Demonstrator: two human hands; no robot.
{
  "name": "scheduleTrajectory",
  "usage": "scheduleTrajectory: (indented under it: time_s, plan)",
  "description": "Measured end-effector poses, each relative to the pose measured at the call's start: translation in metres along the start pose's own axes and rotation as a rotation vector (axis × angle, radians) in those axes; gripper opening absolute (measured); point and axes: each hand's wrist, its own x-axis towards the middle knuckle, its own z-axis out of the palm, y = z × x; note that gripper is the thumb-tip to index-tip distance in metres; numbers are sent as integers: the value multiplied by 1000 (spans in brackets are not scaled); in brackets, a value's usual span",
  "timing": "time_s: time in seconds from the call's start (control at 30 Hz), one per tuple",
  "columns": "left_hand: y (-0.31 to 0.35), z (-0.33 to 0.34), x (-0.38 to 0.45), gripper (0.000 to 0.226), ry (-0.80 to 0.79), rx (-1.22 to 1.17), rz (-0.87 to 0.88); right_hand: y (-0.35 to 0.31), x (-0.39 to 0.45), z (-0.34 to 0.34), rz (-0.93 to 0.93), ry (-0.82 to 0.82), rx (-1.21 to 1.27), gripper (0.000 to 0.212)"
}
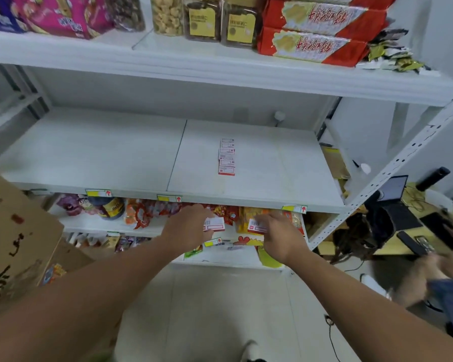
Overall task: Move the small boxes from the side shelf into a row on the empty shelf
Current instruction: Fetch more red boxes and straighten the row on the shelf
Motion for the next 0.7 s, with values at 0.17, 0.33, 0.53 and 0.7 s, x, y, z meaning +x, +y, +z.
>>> scheduleTrajectory:
  time_s: [0.17, 0.33, 0.53, 0.7]
  plan:
    - [-6, 12, 38, 39, -39, 40, 0, 13, 40, 1, 5, -40, 11, 67]
    - [-5, 17, 79, 44, -52, 19, -43, 30, 91, 5, -25, -65, 48, 69]
    - [-10, 25, 136, 44, -85, 65, -79, 48, 148, 12, -66, -101, 92, 70]
    - [-22, 31, 184, 46, -83, 55, -133, 66, 180, 23, -70, -125, 114, 66]
